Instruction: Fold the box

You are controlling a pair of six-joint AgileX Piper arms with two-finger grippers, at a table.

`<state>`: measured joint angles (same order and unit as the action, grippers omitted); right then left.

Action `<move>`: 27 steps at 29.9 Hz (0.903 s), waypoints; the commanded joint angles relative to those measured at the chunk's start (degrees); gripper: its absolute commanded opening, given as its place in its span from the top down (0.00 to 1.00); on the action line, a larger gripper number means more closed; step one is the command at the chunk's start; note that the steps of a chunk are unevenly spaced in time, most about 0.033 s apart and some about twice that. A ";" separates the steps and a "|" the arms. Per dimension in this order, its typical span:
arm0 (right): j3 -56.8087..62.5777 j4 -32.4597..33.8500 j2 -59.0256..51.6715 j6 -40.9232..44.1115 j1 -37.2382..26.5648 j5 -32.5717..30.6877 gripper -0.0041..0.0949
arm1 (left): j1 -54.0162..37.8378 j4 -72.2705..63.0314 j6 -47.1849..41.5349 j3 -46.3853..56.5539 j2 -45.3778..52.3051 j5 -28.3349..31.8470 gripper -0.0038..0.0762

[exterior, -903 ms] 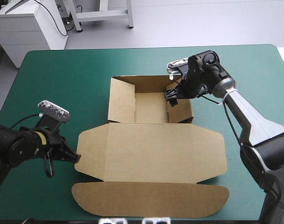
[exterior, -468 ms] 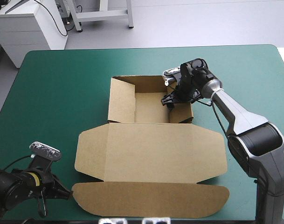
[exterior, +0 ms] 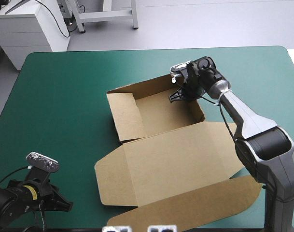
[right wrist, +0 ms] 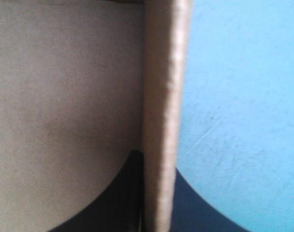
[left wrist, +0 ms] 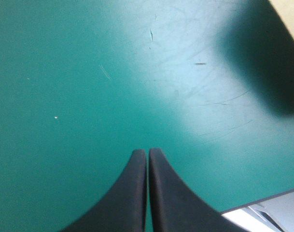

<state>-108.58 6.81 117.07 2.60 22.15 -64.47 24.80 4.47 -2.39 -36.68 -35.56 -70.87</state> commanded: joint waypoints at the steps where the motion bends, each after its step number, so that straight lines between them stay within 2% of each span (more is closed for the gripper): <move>1: -4.74 7.99 -3.22 -1.17 -3.15 1.14 0.98 | 0.41 0.00 -0.56 -1.28 0.02 1.35 0.96; 7: -8.23 9.35 -3.22 -0.32 -14.55 2.36 0.98 | 0.41 0.21 -0.63 -1.28 0.02 1.91 0.96; 12: -9.70 14.03 -3.22 1.02 -25.75 2.36 0.98 | 0.41 0.21 -0.38 -1.28 0.02 2.58 0.96; 16: -9.69 12.27 -3.10 0.64 -33.75 3.69 0.98 | 0.41 0.21 -0.38 -1.28 0.02 2.33 0.96; 20: -9.69 6.83 -3.10 -1.15 -40.22 5.84 0.98 | 0.41 0.21 -0.23 -1.28 0.02 2.33 0.96; 27: -9.69 4.97 -3.10 0.11 -46.22 6.15 0.98 | 0.41 0.34 -0.23 -1.28 0.02 2.33 0.96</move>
<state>-116.28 11.37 117.11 2.21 -22.37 -61.11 24.80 4.52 -2.39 -36.57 -35.56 -70.28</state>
